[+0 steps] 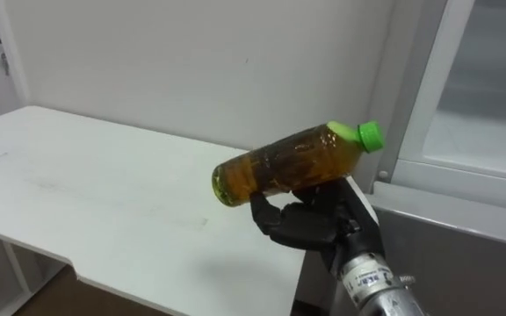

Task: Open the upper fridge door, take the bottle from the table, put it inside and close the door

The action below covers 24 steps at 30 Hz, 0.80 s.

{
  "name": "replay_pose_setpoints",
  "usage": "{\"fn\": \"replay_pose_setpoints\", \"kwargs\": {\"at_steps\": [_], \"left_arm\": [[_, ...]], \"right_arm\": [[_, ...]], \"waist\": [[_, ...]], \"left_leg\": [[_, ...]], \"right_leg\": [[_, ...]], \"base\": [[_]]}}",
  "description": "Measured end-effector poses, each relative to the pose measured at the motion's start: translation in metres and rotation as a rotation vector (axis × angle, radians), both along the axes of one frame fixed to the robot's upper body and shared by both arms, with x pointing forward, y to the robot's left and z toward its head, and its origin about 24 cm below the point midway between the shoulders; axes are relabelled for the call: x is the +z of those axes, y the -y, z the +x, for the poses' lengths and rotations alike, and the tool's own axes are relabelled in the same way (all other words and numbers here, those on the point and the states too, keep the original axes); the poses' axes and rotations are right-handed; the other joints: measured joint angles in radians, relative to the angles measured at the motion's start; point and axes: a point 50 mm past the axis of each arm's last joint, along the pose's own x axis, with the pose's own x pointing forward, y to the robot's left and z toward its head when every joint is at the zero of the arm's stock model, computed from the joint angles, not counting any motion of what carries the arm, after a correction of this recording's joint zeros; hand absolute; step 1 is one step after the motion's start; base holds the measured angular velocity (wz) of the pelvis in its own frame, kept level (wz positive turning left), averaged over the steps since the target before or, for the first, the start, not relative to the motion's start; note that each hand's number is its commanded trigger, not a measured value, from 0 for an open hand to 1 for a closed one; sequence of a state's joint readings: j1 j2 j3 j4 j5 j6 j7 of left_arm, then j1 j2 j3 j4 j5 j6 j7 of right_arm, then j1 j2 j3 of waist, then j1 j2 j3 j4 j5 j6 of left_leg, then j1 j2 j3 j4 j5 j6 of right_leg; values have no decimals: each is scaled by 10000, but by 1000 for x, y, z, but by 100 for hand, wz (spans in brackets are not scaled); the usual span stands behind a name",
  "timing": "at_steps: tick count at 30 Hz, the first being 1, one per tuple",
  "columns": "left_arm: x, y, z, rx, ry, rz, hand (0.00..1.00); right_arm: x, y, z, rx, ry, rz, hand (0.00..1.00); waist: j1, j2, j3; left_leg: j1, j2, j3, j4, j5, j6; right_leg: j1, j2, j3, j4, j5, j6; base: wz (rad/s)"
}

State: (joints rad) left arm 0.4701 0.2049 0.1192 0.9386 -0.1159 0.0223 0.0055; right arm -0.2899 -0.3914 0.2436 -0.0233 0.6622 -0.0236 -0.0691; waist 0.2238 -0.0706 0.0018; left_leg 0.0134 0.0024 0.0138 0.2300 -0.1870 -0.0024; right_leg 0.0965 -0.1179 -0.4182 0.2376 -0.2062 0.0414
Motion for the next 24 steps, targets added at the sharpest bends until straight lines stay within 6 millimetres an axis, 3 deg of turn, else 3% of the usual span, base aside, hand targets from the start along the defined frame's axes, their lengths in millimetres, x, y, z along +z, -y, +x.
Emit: {"fn": "replay_pose_setpoints", "kwargs": {"at_steps": [8, 14, 18, 20, 24], "left_arm": [[2, -5, -4, 484, 18, 172, 0], [3, -11, -10, 1013, -61, 375, 0], [4, -10, -15, 1085, -180, 379, 0], [3, -9, -15, 1202, -159, 366, 0], [2, -6, -18, 1336, -227, 282, 0]], "right_arm": [[27, 10, -3, 13, 461, 1956, 100], [48, 29, -7, -433, 1025, 3174, 100], [51, 37, -8, -722, 1164, 3186, 100], [50, 44, -12, -955, 1170, 3105, 100], [48, 52, -15, -1159, 977, 3524, 100]], "waist": [[-23, -77, -49], [-220, -28, -17], [-496, -43, -36], [-520, -117, -94], [-575, -110, -105]], "left_leg": [[215, 22, 173, -86, -2, 3], [314, 35, 168, -103, -16, 0], [277, 39, 165, -87, -40, 0], [252, 54, 267, -87, -39, 2], [268, 69, 407, -60, -42, 9]], "right_leg": [[92, -1, 116, -8, 19, 0], [194, 15, 117, -13, 26, -6], [164, 13, 113, 12, 30, -12], [69, 16, 225, 54, 39, -27], [5, 20, 349, 55, 72, -31]], "base": [[-5], [-1], [0], [-12], [-12]]}}
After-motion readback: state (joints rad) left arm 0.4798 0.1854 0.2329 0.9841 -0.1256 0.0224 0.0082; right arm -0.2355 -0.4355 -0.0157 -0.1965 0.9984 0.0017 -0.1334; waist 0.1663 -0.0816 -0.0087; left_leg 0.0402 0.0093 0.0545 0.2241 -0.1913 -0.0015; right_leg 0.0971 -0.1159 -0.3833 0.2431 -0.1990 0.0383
